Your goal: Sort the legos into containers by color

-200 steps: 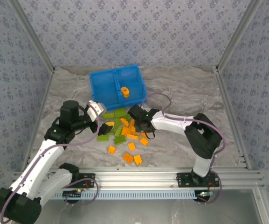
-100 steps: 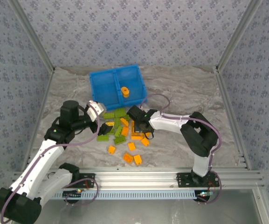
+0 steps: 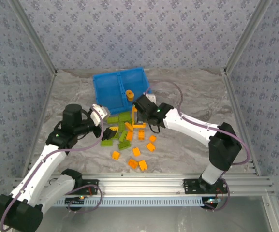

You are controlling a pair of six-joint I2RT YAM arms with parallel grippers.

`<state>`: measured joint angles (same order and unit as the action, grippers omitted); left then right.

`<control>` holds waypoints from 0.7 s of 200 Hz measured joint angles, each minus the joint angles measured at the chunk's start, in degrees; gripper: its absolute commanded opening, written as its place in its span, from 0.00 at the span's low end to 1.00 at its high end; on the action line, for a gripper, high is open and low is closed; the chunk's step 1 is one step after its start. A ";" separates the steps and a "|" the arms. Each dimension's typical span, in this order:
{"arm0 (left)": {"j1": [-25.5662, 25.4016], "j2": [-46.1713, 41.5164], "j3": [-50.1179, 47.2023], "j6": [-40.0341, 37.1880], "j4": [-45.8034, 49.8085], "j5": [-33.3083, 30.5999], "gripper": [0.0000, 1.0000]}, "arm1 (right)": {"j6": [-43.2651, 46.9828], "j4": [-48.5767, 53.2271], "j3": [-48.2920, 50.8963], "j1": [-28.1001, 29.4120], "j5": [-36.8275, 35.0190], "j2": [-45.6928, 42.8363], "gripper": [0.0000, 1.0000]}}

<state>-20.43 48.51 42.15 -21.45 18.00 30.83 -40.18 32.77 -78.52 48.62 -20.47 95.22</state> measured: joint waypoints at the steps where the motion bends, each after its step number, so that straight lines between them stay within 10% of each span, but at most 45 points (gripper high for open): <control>1: 0.00 0.00 0.00 0.00 0.00 0.00 0.99 | 0.24 0.04 -0.26 -0.07 -0.09 0.04 0.00; 140: 0.00 -0.02 0.00 -0.61 -0.11 -0.13 0.99 | 25.75 5.90 -57.59 -12.22 -8.94 48.39 0.06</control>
<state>-20.43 48.49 42.15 -22.06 17.89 30.70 -14.44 38.68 -136.11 36.40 -29.41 143.61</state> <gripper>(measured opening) 0.993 0.066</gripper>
